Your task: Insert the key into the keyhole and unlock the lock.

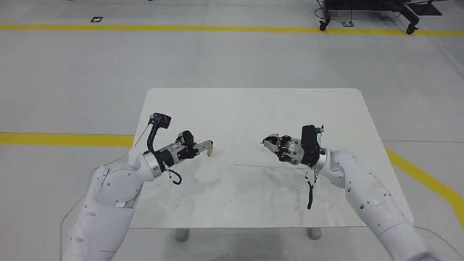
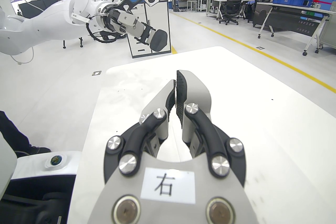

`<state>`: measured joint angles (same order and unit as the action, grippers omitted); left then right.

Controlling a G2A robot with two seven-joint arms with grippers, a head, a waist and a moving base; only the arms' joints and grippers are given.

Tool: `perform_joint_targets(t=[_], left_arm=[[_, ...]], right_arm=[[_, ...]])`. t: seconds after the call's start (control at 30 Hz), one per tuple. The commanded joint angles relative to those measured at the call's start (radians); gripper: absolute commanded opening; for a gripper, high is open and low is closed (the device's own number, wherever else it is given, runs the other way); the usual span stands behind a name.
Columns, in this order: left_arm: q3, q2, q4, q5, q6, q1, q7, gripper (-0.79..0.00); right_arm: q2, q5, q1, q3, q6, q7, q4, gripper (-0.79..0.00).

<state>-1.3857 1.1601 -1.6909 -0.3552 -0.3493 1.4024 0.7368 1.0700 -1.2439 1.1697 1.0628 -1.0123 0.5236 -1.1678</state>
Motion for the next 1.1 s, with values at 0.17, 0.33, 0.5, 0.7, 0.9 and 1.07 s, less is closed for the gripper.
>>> perform_joint_targets(t=[0.17,0.33,0.5,0.7,0.9,1.07], left_arm=[[0.01,0.004,0.032,0.218,-0.097,0.025,-0.005,0.0],[0.099,0.018,0.133,0.401,-0.281,-0.041,0.019,0.0],[0.221,0.041,0.327,0.593,-0.35,-0.206,0.121,0.0],[0.283,0.055,0.453,0.569,-0.418,-0.292,0.147,0.0],[0.31,0.058,0.489,0.609,-0.452,-0.316,0.184,-0.302],[0.331,0.059,0.491,0.621,-0.456,-0.322,0.198,-0.394]], right_arm=[[0.003,0.029,0.006,-0.01,0.0,-0.008,-0.007,-0.785],[0.005,0.403,-0.064,-0.219,0.0,-0.089,0.013,-0.785],[-0.026,0.841,-0.169,-0.388,0.0,-0.305,0.043,-0.785],[-0.068,1.179,-0.206,-0.435,0.0,-0.549,0.02,-0.785],[-0.073,1.346,-0.225,-0.433,0.0,-0.75,0.019,-0.785],[-0.053,1.421,-0.236,-0.427,0.0,-0.861,0.05,-0.785]])
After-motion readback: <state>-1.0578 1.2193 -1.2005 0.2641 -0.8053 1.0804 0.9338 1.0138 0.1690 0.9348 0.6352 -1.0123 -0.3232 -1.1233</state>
